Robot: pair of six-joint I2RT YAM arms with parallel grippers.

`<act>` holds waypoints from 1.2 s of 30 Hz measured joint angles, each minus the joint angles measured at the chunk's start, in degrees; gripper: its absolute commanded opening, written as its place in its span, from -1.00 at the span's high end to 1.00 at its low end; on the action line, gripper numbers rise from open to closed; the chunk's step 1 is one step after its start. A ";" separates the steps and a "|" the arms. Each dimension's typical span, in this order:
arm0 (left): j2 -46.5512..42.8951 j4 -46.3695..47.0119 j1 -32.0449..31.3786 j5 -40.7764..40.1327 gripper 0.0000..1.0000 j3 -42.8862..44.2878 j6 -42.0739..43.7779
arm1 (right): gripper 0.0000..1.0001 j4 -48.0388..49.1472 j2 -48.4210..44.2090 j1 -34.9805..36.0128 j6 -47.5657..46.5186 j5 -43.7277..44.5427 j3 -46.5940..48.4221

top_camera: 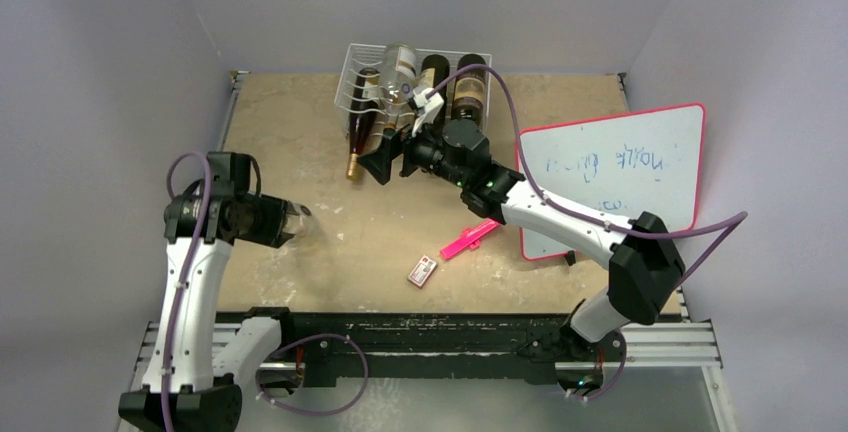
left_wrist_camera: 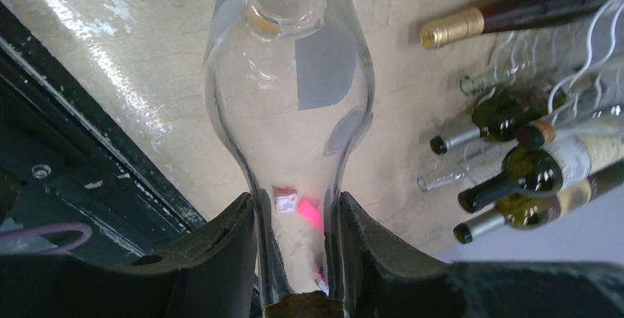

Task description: Take the wine bottle off the wine rack

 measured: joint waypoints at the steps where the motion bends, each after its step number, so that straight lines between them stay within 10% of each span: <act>1: 1.53 -1.07 0.00 -0.63 1.00 1.55 -0.87 | -0.96 0.00 -0.22 0.00 -0.13 0.22 -0.26; 13: 14.40 1.46 0.02 -1.90 1.00 8.07 -10.32 | -0.97 -1.14 -3.85 0.00 -1.57 2.89 -3.96; 22: 18.18 3.89 1.11 -0.92 -0.34 7.50 -11.93 | -0.98 -1.07 -4.87 0.00 -2.67 4.17 -5.38; 36: 15.32 8.35 2.62 -7.45 -0.56 16.04 -8.66 | -1.00 -5.18 -7.10 0.00 -5.79 6.14 -5.62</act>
